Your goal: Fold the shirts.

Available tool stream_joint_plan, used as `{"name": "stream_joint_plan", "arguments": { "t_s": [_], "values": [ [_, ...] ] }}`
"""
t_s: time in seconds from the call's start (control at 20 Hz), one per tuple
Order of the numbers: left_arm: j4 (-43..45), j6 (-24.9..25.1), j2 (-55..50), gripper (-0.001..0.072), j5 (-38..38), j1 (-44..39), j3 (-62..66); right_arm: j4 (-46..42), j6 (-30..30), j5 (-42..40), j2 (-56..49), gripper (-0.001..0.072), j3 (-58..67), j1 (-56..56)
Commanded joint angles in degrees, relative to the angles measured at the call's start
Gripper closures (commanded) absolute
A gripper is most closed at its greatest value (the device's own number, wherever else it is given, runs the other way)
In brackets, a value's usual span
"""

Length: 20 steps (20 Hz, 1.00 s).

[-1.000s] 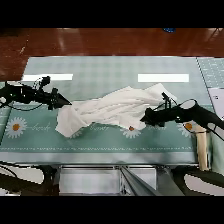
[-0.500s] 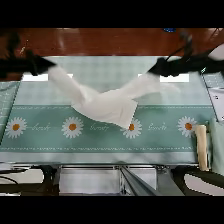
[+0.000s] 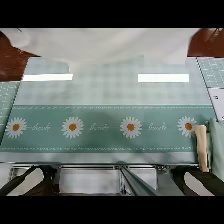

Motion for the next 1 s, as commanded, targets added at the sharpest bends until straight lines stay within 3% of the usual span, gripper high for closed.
{"name": "stream_joint_plan", "arguments": {
  "t_s": [0.0,0.2,0.4,0.55,0.75,0.95],
  "values": [
    [9.9,-1.4,10.9,0.0689,2.0,3.1,3.5,-7.3,0.2,3.4,9.7,0.0695,0.7,-0.6],
    [22.1,-1.4,20.8,0.069,0.9,4.1,3.5,-10.5,0.8,9.8,16.8,0.0695,-2.0,-0.6],
    [25.0,-2.0,23.4,0.069,-3.6,-1.2,1.7,-11.1,2.0,17.5,19.9,0.0695,-7.5,-0.6],
    [25.9,-2.0,22.8,0.0689,-4.0,-5.0,-6.8,-9.5,2.3,18.1,20.7,0.0695,-17.9,-0.6],
    [25.9,-1.7,18.9,0.0689,-1.6,-5.6,-25.4,-6.6,1.3,8.6,20.0,0.0695,-38.9,-0.6],
    [25.9,0.0,5.2,0.0689,9.7,-10.5,-38.3,-5.9,-0.5,-5.8,12.3,0.0695,-57.0,-0.6]
  ]
}}
